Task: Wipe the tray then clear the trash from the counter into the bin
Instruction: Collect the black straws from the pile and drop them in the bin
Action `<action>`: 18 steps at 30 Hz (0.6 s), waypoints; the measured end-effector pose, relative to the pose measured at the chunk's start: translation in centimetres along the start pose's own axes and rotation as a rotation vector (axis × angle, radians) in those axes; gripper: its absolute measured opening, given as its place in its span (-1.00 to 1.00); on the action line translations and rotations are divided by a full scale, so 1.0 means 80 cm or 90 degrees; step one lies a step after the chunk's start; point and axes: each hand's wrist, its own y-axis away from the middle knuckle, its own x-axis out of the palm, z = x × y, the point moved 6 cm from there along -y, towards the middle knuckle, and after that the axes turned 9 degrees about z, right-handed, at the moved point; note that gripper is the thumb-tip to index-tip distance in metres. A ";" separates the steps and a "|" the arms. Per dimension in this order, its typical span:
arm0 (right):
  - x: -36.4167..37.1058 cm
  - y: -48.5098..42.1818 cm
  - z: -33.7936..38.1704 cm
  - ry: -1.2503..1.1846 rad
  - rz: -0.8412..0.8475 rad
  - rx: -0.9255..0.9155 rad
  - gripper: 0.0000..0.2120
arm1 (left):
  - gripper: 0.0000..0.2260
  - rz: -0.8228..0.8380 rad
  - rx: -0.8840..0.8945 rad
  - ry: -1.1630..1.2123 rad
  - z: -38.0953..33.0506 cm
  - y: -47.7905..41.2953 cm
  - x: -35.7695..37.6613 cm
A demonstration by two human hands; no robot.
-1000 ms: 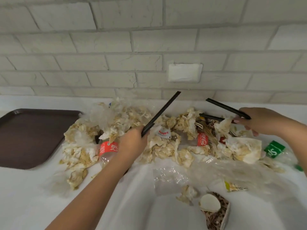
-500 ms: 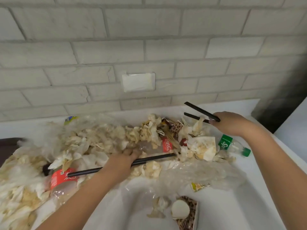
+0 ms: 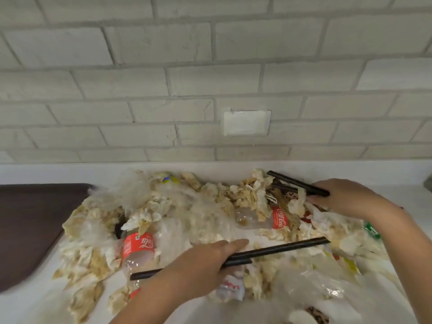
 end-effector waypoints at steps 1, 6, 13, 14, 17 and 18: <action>-0.001 -0.004 0.000 0.009 0.014 0.012 -0.72 | -0.55 -0.010 -0.010 0.021 0.001 0.006 -0.009; -0.025 -0.019 -0.009 -0.021 -0.041 0.115 -0.54 | -0.64 -0.162 -0.068 -0.177 0.004 0.004 -0.062; -0.043 -0.014 -0.047 0.144 0.011 0.234 -0.52 | -0.47 -0.147 0.090 -0.289 -0.044 -0.137 -0.089; -0.043 -0.014 -0.052 0.140 0.018 0.237 -0.49 | -0.47 -0.116 0.111 -0.318 -0.049 -0.156 -0.084; -0.037 -0.014 -0.074 0.125 0.024 0.248 -0.51 | -0.54 -0.044 0.075 -0.354 -0.038 -0.188 -0.062; -0.034 -0.015 -0.084 0.118 0.027 0.245 -0.55 | -0.57 -0.042 0.044 -0.349 -0.032 -0.187 -0.057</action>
